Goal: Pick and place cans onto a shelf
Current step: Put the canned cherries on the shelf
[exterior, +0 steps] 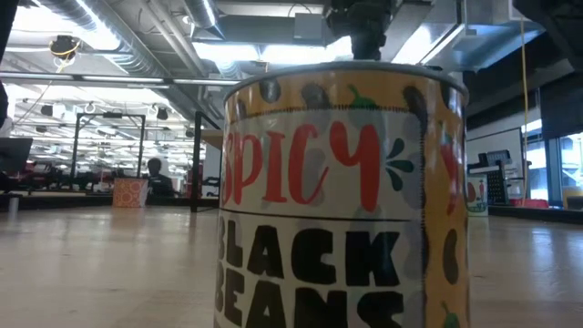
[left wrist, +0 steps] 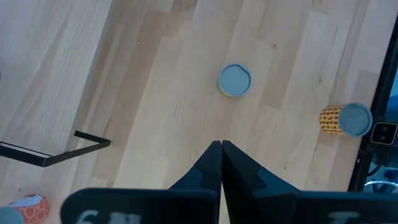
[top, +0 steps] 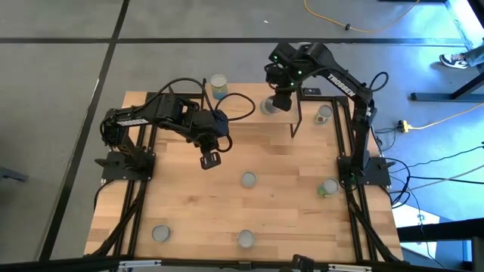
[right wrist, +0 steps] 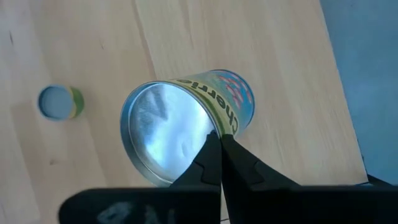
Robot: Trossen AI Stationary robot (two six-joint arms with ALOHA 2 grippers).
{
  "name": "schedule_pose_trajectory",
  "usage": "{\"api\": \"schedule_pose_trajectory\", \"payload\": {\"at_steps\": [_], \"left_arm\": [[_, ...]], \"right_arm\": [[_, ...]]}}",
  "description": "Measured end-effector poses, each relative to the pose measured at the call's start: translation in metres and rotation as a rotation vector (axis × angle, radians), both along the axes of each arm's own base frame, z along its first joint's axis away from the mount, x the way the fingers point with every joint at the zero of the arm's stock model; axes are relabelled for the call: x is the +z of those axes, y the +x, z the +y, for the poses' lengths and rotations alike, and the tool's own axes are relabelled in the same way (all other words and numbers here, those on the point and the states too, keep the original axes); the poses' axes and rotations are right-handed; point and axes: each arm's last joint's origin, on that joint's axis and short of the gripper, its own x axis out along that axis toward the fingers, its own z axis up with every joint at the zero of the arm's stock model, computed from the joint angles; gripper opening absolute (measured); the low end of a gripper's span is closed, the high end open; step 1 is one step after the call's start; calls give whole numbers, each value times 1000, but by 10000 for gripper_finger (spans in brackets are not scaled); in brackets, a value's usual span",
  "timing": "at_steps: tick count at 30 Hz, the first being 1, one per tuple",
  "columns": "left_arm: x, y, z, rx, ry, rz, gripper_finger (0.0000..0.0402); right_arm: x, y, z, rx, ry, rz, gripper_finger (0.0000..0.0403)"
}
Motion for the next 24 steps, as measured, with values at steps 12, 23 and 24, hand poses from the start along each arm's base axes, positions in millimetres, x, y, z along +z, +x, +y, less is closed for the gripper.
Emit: {"api": "schedule_pose_trajectory", "payload": {"at_steps": [12, 23, 24], "left_arm": [[0, 0, 0, 0, 0, 0, 0], [0, 0, 0, 1, -1, 0, 0], [0, 0, 0, 1, -1, 0, 0]], "right_arm": [[0, 0, 0, -3, 2, -2, 0], [0, 0, -1, -3, 47, -27, 0], [0, -1, -2, -11, 48, -28, 0]]}}
